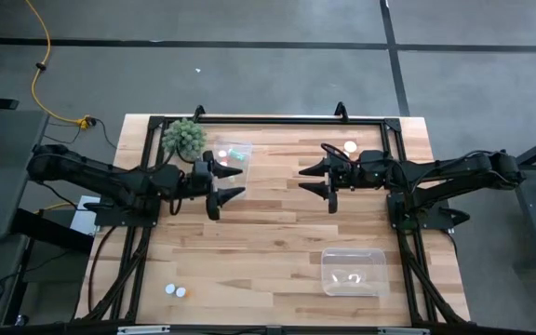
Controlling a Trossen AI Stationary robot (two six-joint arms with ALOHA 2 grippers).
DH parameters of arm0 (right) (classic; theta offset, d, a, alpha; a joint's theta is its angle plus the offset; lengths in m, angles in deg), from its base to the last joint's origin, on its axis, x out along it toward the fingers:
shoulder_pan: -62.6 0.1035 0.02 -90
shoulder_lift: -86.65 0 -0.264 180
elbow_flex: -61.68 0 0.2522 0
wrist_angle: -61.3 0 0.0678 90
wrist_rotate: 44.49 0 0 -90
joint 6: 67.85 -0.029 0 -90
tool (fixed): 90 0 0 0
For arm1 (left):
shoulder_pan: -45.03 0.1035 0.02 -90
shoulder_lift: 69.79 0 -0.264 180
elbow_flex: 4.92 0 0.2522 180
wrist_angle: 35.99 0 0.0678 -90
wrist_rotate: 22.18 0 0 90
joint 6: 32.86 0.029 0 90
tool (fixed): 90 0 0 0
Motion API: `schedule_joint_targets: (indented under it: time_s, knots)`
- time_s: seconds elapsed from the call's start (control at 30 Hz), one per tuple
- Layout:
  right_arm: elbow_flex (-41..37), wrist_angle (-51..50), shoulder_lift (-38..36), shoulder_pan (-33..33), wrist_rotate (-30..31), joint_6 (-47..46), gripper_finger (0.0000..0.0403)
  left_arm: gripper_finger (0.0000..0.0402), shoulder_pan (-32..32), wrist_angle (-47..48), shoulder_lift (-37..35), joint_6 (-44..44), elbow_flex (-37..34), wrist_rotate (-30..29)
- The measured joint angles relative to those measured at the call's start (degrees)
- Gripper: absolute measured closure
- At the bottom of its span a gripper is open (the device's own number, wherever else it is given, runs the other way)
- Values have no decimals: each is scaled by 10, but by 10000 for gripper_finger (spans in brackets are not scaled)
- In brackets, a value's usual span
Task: Pick and place medicine bottles into bin by pill shape (circle, oval)
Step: Put the yellow tablet bottle into the top transparent bin
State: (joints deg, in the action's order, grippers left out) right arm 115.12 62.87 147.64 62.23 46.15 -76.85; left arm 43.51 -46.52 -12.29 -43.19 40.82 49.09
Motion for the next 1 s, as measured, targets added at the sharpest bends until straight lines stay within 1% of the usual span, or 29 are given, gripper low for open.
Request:
schedule_joint_targets:
  time_s: [0.13, 0.83, 0.9, 0.97, 1.0]
  knots:
    - [0, 0, 0, 0, 0, -13, 233, 149, 0, 0, 0, 0, 0, 0]
    - [0, 0, 0, 0, 1, -14, 233, 149, 0, 0, 0, 0, 0, 0]
    - [1, -2, 0, 1, 19, -41, 233, 149, 0, 0, 0, 0, 0, 0]
    - [20, -44, 1, 1, 73, -82, 233, 149, 0, 0, 0, 0, 0, 0]
    - [37, -84, 1, 0, 108, -101, 233, 149, 0, 0, 0, 0, 0, 0]
